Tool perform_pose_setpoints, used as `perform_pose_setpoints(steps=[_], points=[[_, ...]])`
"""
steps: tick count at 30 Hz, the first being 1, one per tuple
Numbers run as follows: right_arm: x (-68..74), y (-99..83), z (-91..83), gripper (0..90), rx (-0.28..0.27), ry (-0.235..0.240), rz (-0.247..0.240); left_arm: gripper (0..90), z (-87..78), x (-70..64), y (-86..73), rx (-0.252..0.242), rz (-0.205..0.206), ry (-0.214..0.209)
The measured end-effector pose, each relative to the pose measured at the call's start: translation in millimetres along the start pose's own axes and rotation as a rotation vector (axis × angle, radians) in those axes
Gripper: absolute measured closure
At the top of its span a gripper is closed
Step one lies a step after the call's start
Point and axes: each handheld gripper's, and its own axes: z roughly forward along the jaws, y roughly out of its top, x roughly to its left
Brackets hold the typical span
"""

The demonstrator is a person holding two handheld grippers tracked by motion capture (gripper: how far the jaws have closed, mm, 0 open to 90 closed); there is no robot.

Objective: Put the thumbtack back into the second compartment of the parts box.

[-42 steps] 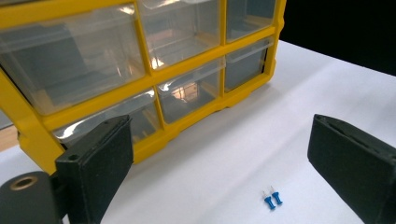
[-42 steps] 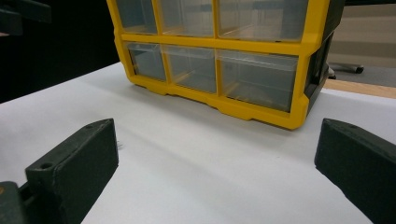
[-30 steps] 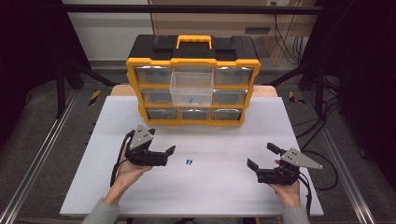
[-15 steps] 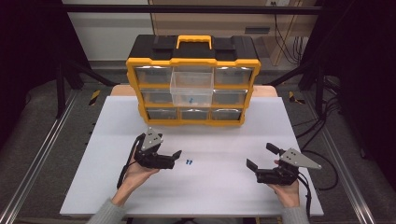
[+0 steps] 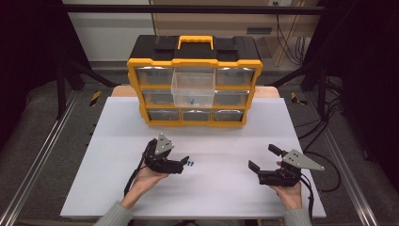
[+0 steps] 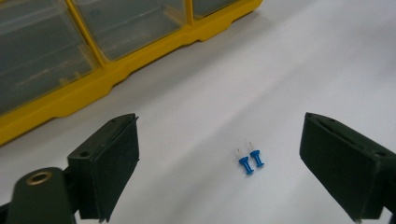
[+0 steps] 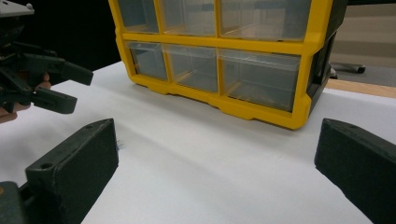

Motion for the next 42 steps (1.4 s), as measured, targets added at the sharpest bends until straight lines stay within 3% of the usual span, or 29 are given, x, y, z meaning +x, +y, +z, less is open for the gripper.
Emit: perform_pose_setpoints(steps=[8,18,25,42], points=[[-0.4,-0.1,0.4,0.3,0.0,0.0,-0.005,19.1,14.5,-5.6,-5.8,0.043,-0.029,-0.023],[0.1,0.2,0.0,0.3,0.0,-0.001,0.003,30.5,29.3,-9.0,-13.9,0.109,-0.055,0.005],[-0.3,0.2,-0.1,0.3,-0.002,-0.002,0.002,40.1,34.0,-9.6,-16.4,0.119,-0.081,0.018],[-0.6,0.4,-0.3,0.3,-0.008,-0.001,0.001,57.0,43.5,-18.6,-19.5,0.162,-0.063,0.02]])
